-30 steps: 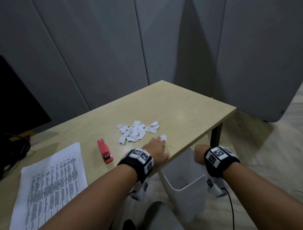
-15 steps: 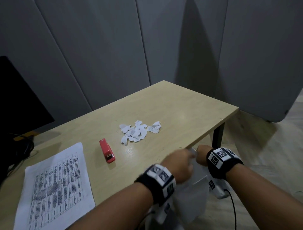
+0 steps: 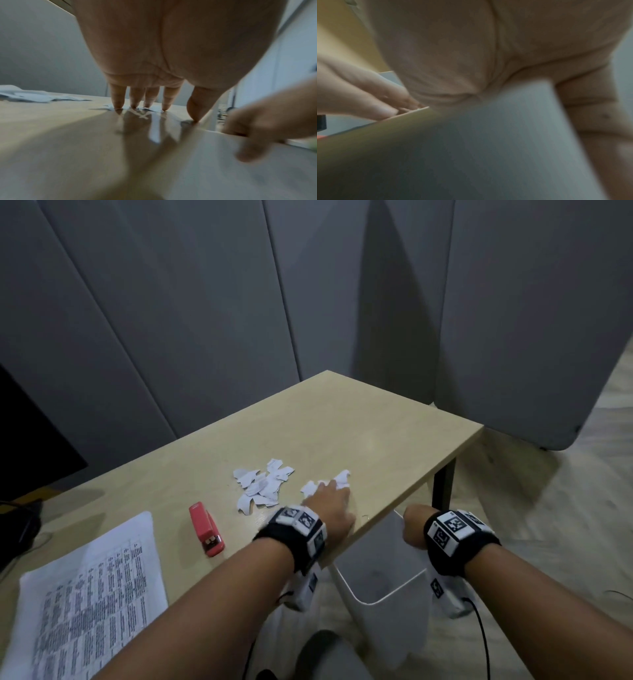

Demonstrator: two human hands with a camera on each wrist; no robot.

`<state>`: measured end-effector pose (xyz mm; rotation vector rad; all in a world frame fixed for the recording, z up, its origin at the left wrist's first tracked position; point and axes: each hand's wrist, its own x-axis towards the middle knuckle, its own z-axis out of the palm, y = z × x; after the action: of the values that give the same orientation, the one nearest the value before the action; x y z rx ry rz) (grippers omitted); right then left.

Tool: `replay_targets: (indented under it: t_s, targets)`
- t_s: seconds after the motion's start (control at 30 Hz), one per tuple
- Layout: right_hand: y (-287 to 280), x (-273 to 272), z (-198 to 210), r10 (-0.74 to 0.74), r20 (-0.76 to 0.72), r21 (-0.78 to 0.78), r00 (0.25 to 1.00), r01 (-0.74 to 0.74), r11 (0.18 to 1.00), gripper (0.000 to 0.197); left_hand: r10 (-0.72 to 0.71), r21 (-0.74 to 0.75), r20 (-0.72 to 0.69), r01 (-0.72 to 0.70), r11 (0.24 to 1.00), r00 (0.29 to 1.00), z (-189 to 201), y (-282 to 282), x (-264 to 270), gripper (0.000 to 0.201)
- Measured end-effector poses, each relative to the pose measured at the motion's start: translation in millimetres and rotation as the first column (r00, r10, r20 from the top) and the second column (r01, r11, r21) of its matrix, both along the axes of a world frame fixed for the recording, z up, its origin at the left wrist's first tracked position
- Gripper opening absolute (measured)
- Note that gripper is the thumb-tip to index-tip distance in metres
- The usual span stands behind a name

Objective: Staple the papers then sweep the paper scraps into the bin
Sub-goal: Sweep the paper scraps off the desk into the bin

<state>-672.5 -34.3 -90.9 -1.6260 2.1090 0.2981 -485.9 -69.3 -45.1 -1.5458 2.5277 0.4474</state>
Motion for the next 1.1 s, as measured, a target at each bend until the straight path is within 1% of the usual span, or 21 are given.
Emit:
replay_targets:
  t_s: [0.07, 0.1, 0.17, 0.23, 0.27, 0.3, 0.33, 0.4, 0.5, 0.57, 0.63, 0.67, 0.7, 0.73, 0.77, 0.83, 0.9, 0.97, 1.0, 1.07, 1.1]
  targets:
    - [0, 0, -1, 0.015, -0.009, 0.001, 1.000, -0.015, 1.000, 0.010, -0.099, -0.016, -0.008, 0.099, 0.995, 0.995, -1, 28, -5, 0.048]
    - [0, 0, -2, 0.021, -0.003, -0.003, 1.000, -0.021, 1.000, 0.011, -0.146, -0.019, -0.011, 0.145, 0.989, 0.989, -2, 43, -8, 0.053]
    - [2, 1, -3, 0.032, 0.009, -0.001, 0.999, -0.032, 0.999, 0.020, -0.216, -0.029, -0.026, 0.215, 0.976, 0.976, -3, 70, -10, 0.062]
    - [3, 0, -3, 0.031, 0.023, -0.011, 0.999, -0.030, 0.999, 0.035, -0.284, -0.092, -0.069, 0.278, 0.956, 0.956, -7, 89, -13, 0.059]
    - [4, 0, -2, 0.010, 0.042, -0.019, 0.999, -0.009, 1.000, 0.038, -0.306, -0.123, -0.107, 0.293, 0.948, 0.946, -9, 97, -13, 0.054]
    - [4, 0, -3, -0.004, 0.045, -0.017, 0.999, 0.005, 1.000, 0.036, -0.322, -0.147, -0.147, 0.301, 0.942, 0.935, -12, 104, -14, 0.047]
    - [5, 0, -3, 0.000, 0.034, -0.013, 0.999, 0.000, 1.000, 0.029, -0.334, -0.159, -0.177, 0.308, 0.938, 0.926, -14, 109, -14, 0.042]
    - [4, -2, -6, 0.005, 0.008, -0.017, 1.000, -0.005, 1.000, 0.013, -0.327, -0.146, -0.217, 0.300, 0.943, 0.920, -14, 115, -12, 0.040]
    - [4, -1, -7, 0.020, -0.004, -0.011, 1.000, -0.020, 1.000, 0.017, -0.241, -0.146, -0.279, 0.207, 0.967, 0.930, -7, 103, -6, 0.039]
    - [7, 1, -3, 0.012, -0.015, -0.009, 1.000, -0.012, 1.000, 0.014, -0.134, -0.182, -0.360, 0.071, 0.981, 0.923, 1, 83, 3, 0.038]
    - [6, 2, -4, 0.005, -0.028, -0.001, 1.000, -0.005, 1.000, 0.023, 0.020, -0.187, -0.409, -0.106, 0.977, 0.912, 10, 56, 19, 0.041]
    - [6, 3, -3, 0.001, -0.033, 0.011, 0.999, 0.000, 1.000, 0.026, 0.131, -0.163, -0.381, -0.206, 0.965, 0.915, 13, 41, 30, 0.047]
    - [6, 5, -1, -0.009, -0.031, 0.016, 0.999, 0.010, 1.000, 0.027, 0.262, -0.122, -0.306, -0.311, 0.943, 0.915, 14, 26, 43, 0.054]
    - [6, 5, -1, -0.014, -0.029, 0.011, 0.999, 0.015, 1.000, 0.027, 0.386, -0.077, -0.206, -0.408, 0.910, 0.899, 14, 14, 56, 0.059]
    - [7, 6, -1, -0.019, -0.022, 0.006, 1.000, 0.019, 1.000, 0.024, 0.482, -0.048, -0.106, -0.489, 0.871, 0.870, 13, 4, 69, 0.062]
    - [7, 8, -1, -0.019, -0.012, 0.004, 1.000, 0.019, 1.000, 0.016, 0.592, -0.026, 0.036, -0.591, 0.806, 0.805, 7, -6, 89, 0.063]
    - [4, 9, -6, -0.021, 0.006, -0.005, 1.000, 0.022, 1.000, 0.015, 0.598, -0.017, 0.121, -0.601, 0.799, 0.792, 7, -2, 92, 0.057]
    - [2, 10, -9, -0.023, 0.026, -0.010, 0.999, 0.023, 1.000, 0.015, 0.530, -0.025, 0.168, -0.534, 0.845, 0.831, 8, 8, 86, 0.053]
    - [1, 11, -10, -0.026, 0.032, -0.007, 0.999, 0.026, 1.000, 0.018, 0.490, -0.029, 0.169, -0.492, 0.870, 0.855, 9, 15, 81, 0.051]
    - [-2, 12, -14, -0.016, 0.039, -0.003, 0.999, 0.016, 1.000, 0.026, 0.462, -0.017, 0.105, -0.463, 0.886, 0.881, 8, 28, 72, 0.050]
    - [-4, 13, -16, -0.010, 0.036, -0.001, 0.999, 0.010, 1.000, 0.027, 0.452, -0.010, 0.069, -0.453, 0.892, 0.889, 8, 36, 68, 0.048]
